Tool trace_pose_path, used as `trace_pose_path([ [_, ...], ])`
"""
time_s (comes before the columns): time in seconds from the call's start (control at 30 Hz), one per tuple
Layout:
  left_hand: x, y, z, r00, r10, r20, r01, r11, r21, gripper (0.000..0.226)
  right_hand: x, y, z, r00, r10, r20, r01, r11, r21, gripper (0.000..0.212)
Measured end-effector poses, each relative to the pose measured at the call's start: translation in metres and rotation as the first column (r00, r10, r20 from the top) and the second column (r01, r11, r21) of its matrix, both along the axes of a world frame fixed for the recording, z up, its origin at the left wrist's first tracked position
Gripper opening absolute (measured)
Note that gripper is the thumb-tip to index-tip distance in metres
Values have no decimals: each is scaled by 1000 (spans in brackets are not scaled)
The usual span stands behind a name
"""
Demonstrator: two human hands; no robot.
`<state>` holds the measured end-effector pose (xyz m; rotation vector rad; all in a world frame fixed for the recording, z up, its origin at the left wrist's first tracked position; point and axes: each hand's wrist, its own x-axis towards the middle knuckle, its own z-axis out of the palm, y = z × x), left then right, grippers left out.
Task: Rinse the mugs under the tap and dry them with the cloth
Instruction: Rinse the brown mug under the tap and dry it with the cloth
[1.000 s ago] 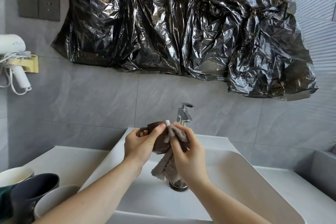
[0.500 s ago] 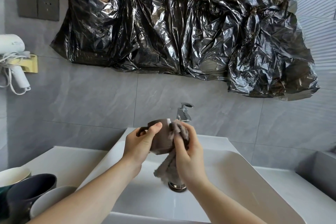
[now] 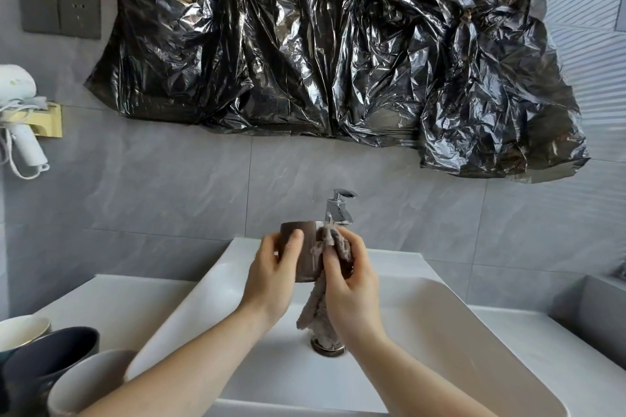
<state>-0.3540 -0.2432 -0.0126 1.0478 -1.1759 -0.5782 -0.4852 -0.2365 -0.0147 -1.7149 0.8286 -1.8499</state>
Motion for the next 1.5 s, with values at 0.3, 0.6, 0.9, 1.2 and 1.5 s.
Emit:
trace_pose_path([
  [0.3, 3, 5, 10, 995, -56, -86, 58, 998, 15, 48, 8, 4, -5, 952, -13, -306, -72, 962, -264, 56],
  [0.6, -2, 9, 6, 999, -29, -32, 28, 999, -32, 44, 1, 9, 1, 991, -5, -132, 3, 1000, -12, 52],
  [0.9, -2, 18, 10, 994, -111, -9, 111, 991, -71, 50, -6, -7, -2, 999, -32, -19, 34, 995, 93, 35],
  [1.2, -2, 20, 12, 967, -224, -124, 220, 975, -41, 56, -1, 1, -3, 992, 62, -113, -55, 996, 67, 53],
  [1.5, 5, 14, 14, 940, -226, -256, 236, 972, 8, 43, 7, 8, -1, 948, -14, -317, -36, 988, -152, 42],
])
